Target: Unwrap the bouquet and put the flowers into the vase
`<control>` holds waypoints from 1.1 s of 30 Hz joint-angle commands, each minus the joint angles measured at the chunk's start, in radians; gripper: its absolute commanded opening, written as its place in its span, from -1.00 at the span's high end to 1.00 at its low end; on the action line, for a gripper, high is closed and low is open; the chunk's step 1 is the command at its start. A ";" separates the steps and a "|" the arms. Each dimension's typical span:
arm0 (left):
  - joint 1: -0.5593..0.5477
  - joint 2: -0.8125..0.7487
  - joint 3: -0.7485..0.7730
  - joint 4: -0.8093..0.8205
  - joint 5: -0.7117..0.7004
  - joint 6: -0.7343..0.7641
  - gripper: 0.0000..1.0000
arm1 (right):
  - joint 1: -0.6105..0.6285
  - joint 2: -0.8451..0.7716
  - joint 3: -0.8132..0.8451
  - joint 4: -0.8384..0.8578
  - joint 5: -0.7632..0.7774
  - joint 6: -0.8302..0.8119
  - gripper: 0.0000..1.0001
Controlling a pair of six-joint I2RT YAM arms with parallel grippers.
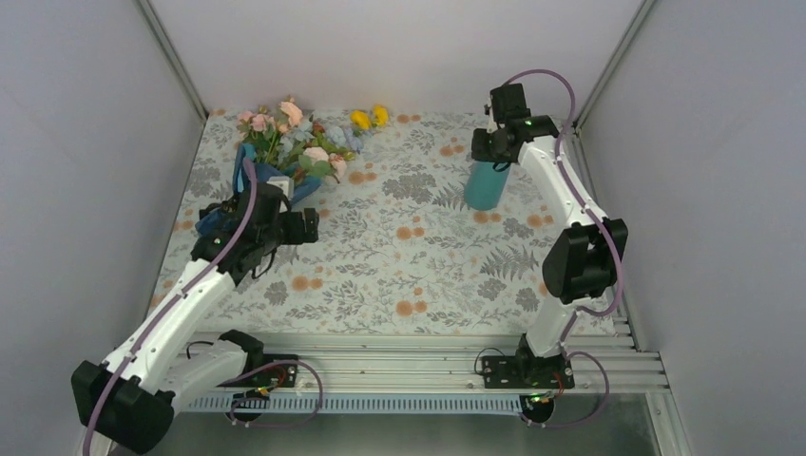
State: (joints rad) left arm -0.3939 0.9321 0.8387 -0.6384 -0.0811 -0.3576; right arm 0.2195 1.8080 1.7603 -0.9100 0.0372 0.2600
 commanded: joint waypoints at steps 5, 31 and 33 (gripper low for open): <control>0.175 0.087 0.107 -0.003 0.008 -0.062 -1.00 | 0.004 -0.026 0.013 0.083 0.014 -0.004 0.26; 0.794 0.715 0.448 0.223 0.233 -0.059 -1.00 | 0.037 -0.426 -0.127 0.162 -0.238 0.019 -0.99; 0.794 0.789 0.475 0.242 0.228 -0.046 -1.00 | 0.051 -0.457 -0.167 0.176 -0.237 0.028 -0.99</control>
State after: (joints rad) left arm 0.3950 1.6154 1.2335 -0.4503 0.1543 -0.4698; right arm 0.2405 1.3991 1.6581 -0.7895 -0.1333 0.2844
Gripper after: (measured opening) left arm 0.998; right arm 0.993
